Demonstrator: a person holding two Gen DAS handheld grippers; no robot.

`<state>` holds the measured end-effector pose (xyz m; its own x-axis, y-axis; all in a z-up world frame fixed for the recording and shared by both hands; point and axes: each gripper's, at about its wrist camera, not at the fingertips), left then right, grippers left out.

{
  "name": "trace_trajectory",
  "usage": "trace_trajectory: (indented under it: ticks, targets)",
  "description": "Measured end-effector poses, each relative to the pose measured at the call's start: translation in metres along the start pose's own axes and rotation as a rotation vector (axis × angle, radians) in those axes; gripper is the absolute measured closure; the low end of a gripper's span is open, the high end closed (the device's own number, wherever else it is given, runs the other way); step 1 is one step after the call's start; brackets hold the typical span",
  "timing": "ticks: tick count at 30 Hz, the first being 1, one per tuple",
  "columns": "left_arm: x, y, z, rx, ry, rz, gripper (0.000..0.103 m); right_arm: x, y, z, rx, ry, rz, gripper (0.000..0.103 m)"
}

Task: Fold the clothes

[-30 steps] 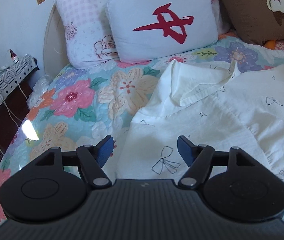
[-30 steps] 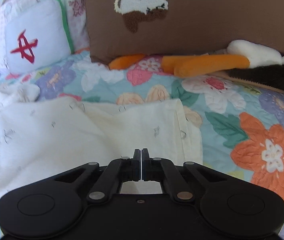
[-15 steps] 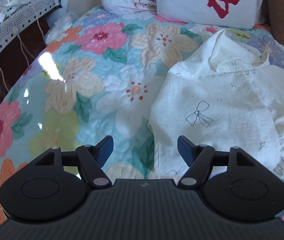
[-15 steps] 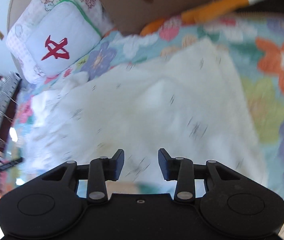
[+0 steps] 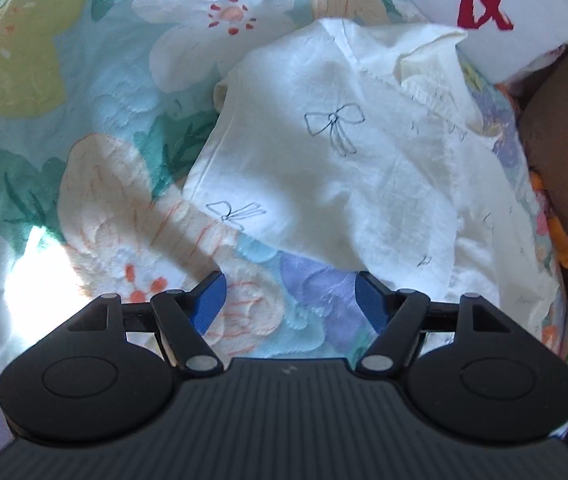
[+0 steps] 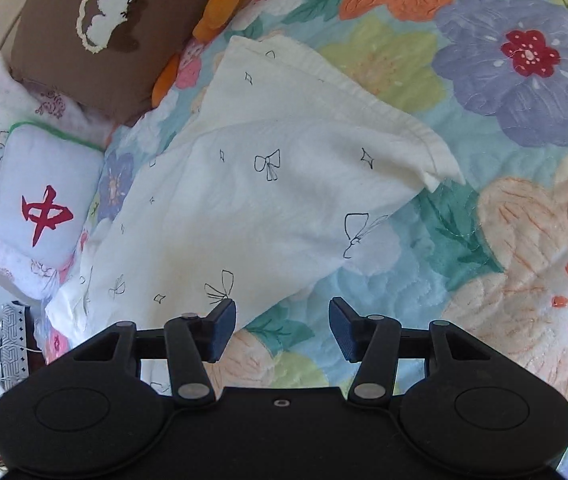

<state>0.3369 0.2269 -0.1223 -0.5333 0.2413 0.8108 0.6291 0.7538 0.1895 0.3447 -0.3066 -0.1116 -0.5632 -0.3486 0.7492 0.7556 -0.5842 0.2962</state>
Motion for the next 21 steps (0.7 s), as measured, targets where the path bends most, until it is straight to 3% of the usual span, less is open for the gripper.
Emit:
trace_trajectory:
  ticks: [3, 7, 12, 17, 19, 21]
  targets:
    - [0.0, -0.002, 0.013, 0.123, -0.084, -0.07, 0.032, 0.001, -0.004, -0.006, -0.039, 0.036, -0.059, 0.045]
    - [-0.006, -0.006, 0.026, 0.231, -0.139, -0.035, 0.032, -0.003, 0.001, -0.011, -0.022, 0.043, -0.124, 0.045]
    - [-0.013, 0.0, 0.023, 0.277, -0.189, -0.031, 0.032, -0.013, 0.008, -0.021, -0.038, 0.054, -0.151, 0.045]
    - [-0.015, 0.009, 0.025, 0.369, -0.158, -0.011, 0.032, -0.015, 0.012, -0.034, -0.071, 0.037, -0.2, 0.044]
    - [0.004, 0.001, 0.026, 0.388, -0.194, -0.06, 0.032, -0.014, 0.016, -0.032, -0.037, -0.005, -0.185, 0.044]
    - [0.017, -0.004, 0.024, 0.339, -0.2, -0.118, 0.025, -0.011, 0.019, -0.032, -0.018, -0.006, -0.198, 0.044]
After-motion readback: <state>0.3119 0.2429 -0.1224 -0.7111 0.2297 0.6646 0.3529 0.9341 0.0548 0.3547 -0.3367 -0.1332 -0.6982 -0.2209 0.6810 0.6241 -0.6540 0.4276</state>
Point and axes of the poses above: each gripper's, at about its wrist camera, not at the fingertips, and x roughly against the way its jaws point, z to its left, y to its top, and after that the axes turned 5 degrees about x, right-handed
